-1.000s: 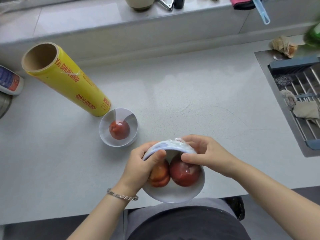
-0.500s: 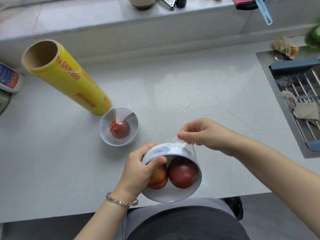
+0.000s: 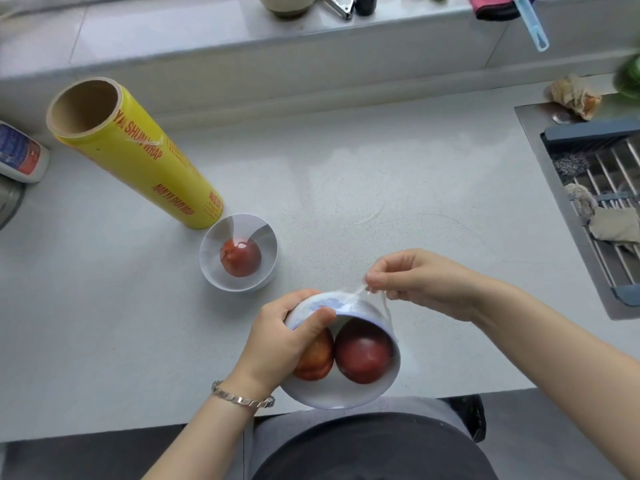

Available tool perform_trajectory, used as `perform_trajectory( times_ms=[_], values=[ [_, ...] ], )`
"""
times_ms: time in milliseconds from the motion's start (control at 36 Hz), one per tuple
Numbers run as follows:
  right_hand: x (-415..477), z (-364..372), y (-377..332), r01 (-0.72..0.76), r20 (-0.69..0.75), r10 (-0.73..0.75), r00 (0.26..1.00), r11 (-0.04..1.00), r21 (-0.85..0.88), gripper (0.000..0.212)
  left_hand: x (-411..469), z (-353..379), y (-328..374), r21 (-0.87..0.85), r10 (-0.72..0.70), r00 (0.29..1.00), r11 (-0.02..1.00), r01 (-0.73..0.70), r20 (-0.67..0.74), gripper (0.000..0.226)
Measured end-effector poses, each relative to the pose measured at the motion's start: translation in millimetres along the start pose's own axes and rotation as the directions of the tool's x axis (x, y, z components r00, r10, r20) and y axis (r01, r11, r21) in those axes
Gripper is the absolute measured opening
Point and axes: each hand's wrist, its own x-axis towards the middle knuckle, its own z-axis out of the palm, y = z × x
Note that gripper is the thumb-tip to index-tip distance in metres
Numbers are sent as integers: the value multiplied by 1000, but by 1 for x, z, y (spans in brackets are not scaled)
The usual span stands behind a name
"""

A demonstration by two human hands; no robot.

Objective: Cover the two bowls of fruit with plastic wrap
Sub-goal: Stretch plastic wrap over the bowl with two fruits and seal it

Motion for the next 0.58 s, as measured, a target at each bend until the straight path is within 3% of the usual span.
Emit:
perform_trajectory(
  times_ms=[111, 194, 361, 583],
  values=[
    [6, 10, 14, 106, 56, -134, 989, 931, 348, 22, 0, 2, 4, -18, 14, 999, 1000, -13, 44, 34],
    [9, 19, 19, 138, -24, -147, 989, 846, 515, 29, 1, 2, 6, -2, 35, 997, 999, -35, 74, 32],
    [11, 37, 13, 116, -291, 60, 955, 825, 552, 14, 0, -1, 8, -17, 90, 991, 996, -88, 97, 30],
    [17, 41, 14, 23, -385, 149, 911, 913, 408, 13, -3, 0, 6, -41, 145, 989, 989, -144, 40, 58]
  ],
)
